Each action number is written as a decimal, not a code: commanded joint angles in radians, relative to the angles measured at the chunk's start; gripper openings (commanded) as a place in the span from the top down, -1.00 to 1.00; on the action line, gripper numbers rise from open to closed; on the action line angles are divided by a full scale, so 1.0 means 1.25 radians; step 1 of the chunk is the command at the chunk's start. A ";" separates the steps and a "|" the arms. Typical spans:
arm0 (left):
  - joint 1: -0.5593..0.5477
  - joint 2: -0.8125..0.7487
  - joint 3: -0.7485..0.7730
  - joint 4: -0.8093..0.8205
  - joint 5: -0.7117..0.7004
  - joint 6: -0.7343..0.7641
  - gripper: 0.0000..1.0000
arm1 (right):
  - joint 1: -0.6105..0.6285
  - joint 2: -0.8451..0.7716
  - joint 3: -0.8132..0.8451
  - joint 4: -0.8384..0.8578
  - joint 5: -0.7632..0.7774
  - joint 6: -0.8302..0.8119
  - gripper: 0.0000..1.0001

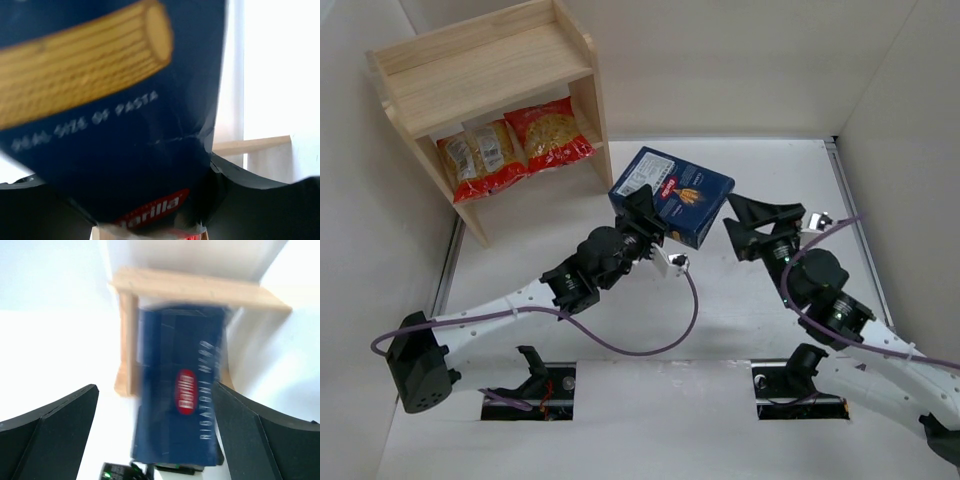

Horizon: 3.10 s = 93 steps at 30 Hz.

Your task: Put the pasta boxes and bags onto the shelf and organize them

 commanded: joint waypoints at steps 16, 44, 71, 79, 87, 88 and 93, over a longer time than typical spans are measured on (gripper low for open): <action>0.073 -0.038 0.116 0.195 -0.007 0.088 1.00 | -0.115 -0.121 0.041 -0.200 0.072 -0.265 -1.00; 0.532 0.070 0.582 0.012 -0.133 0.193 0.97 | -0.107 -0.092 0.026 -0.169 0.075 -0.361 -1.00; 0.699 0.249 0.915 -0.452 -0.103 -0.077 -1.00 | -0.061 -0.146 -0.015 -0.166 0.095 -0.371 -1.00; 0.659 0.167 0.847 -0.501 -0.105 -0.082 -1.00 | -0.061 -0.150 -0.006 -0.166 0.102 -0.382 -1.00; 0.575 0.119 0.834 -0.599 -0.133 -0.132 -1.00 | -0.052 -0.135 -0.004 -0.158 0.098 -0.382 -1.00; 0.590 0.130 0.840 -0.594 -0.126 -0.138 -1.00 | -0.052 -0.134 -0.002 -0.158 0.098 -0.382 -1.00; 0.670 0.185 0.849 -0.491 -0.085 -0.148 -1.00 | -0.046 -0.128 -0.002 -0.154 0.096 -0.382 -1.00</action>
